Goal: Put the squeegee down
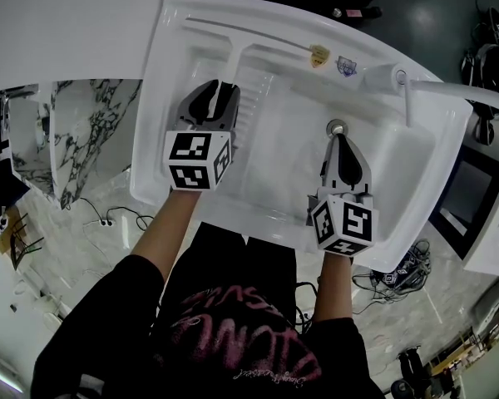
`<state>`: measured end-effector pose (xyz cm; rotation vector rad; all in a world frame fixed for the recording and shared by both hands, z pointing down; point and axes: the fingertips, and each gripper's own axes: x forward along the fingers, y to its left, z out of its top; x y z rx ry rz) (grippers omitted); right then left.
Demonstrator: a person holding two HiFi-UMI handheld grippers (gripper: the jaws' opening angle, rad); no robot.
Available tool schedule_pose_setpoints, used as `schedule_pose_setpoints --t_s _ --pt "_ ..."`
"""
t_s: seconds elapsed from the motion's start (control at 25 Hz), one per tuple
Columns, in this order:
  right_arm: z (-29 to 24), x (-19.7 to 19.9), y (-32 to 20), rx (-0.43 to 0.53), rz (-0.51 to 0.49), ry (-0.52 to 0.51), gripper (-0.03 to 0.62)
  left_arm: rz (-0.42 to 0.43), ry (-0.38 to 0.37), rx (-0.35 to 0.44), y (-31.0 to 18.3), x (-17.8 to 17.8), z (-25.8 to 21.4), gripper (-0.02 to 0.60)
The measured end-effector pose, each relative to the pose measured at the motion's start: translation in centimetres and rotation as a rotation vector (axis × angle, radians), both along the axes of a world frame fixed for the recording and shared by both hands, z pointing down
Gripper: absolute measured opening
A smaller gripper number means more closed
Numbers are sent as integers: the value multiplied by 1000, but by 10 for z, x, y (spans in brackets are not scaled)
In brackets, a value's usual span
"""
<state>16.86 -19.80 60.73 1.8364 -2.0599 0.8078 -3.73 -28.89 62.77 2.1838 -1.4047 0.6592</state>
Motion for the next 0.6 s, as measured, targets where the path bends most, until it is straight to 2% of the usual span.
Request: schedule_pose_setpoints --t_s 0.6 --pt "-14 -4 1 26 -5 -3 21 -3 -9 56 5 -4 -26 132"
